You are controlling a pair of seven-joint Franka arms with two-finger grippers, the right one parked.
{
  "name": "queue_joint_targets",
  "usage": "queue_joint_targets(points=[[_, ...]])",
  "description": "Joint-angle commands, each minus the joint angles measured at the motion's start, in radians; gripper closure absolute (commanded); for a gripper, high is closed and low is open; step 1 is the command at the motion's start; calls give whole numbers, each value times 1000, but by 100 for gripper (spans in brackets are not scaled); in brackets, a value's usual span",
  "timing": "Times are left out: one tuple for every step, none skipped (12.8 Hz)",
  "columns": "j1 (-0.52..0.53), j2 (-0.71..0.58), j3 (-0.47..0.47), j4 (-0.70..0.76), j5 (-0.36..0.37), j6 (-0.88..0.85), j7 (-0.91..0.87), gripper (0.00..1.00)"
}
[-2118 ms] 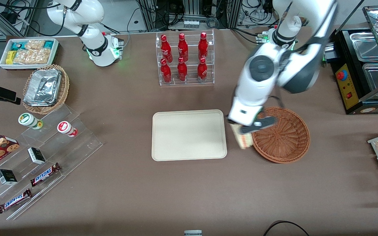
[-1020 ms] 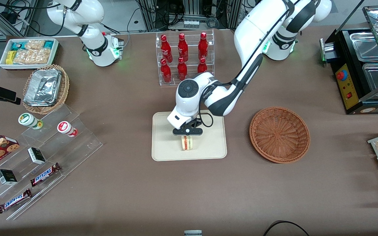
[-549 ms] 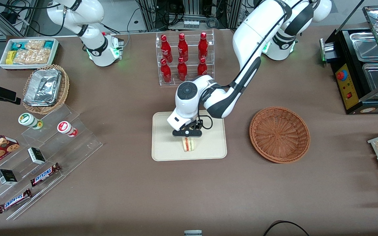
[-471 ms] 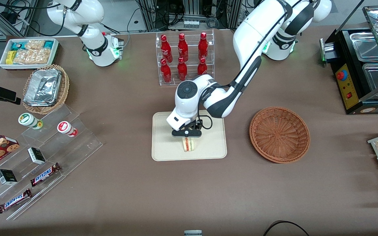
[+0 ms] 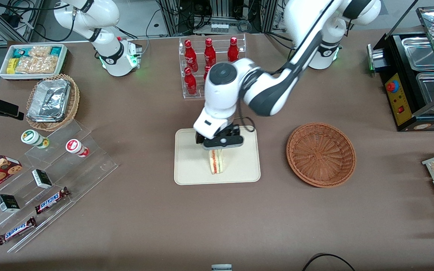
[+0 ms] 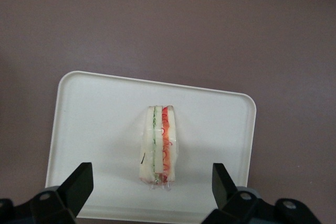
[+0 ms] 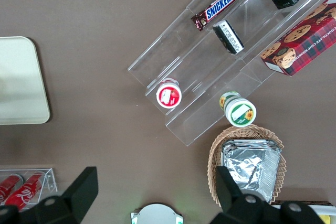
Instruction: Place sandwich from basket to tray
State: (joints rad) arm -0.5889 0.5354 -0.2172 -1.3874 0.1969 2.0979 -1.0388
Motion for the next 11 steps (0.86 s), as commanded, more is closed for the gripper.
queue_joint_targets(points=[[75,-159,2,-103,-30,-79,0,0],[98,-211,2,-128,-37,-111,11,0],[119,-247,2,-134,-40,-155,23,0],[150,-276,4,-134,-42,-214,60,0],[187,-303,2,-134,-50,-255,113,0],[216,-333,4,-136,-72,-300,164,0],[251,-356,4,-136,-88,-343,222,0],[291,-379,4,-139,-97,-369,282,0],[329,-402,4,-148,-115,-392,345,0],[375,-434,4,-160,-135,-418,426,0],[426,-469,4,-173,-160,-456,521,0]])
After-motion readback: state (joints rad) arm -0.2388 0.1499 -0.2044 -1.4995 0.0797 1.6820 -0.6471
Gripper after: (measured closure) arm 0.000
